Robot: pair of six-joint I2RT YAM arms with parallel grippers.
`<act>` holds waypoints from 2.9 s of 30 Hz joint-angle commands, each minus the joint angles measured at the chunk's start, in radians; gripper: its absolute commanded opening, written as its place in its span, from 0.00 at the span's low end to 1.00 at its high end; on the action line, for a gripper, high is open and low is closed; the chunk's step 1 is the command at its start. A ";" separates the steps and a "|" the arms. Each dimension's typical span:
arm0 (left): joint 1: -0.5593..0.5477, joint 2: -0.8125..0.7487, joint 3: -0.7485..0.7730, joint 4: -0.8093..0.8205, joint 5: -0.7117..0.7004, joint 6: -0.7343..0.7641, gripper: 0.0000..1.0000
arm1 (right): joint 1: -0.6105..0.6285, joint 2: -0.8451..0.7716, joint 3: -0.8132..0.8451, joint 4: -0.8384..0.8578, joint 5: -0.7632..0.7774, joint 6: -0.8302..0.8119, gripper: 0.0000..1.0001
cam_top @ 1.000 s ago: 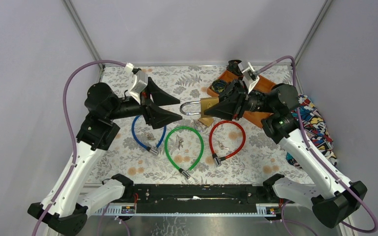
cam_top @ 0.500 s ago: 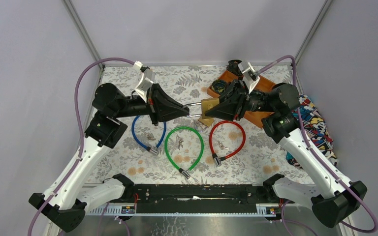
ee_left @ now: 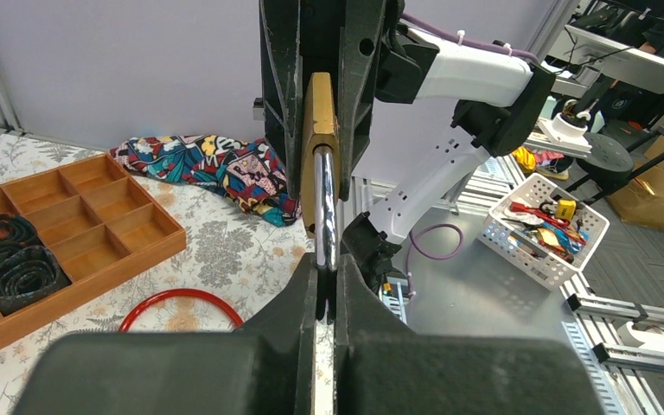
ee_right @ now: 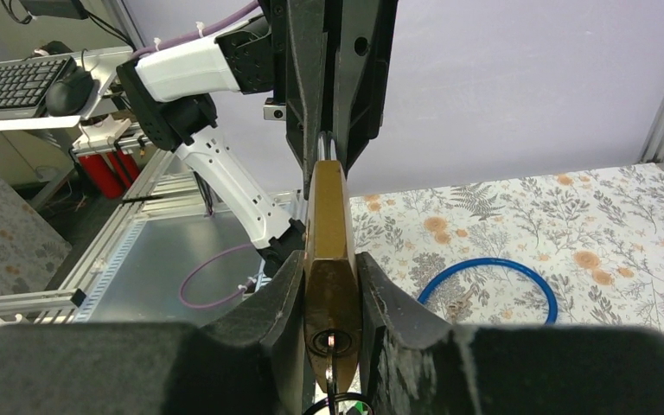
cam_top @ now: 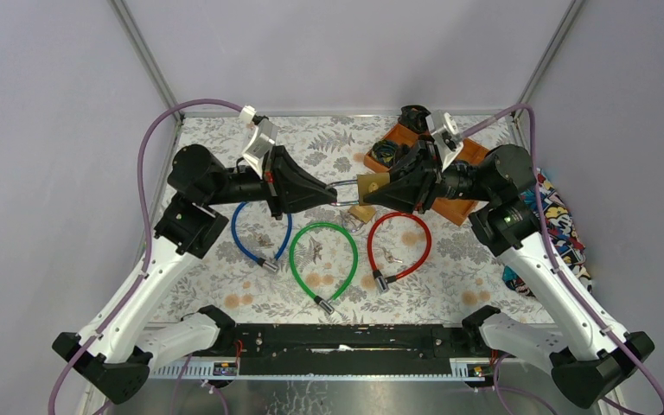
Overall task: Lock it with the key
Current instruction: Lock the lock.
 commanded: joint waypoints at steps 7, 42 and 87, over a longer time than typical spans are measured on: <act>-0.124 0.068 0.006 0.114 -0.020 0.028 0.00 | 0.087 0.049 0.026 0.134 0.164 -0.001 0.00; -0.483 0.342 0.259 -0.034 -0.194 0.355 0.00 | 0.089 0.326 -0.046 0.313 0.304 0.072 0.00; -0.012 0.091 0.292 -0.467 -0.156 0.806 0.00 | -0.098 0.015 0.166 -0.661 0.060 -0.597 0.79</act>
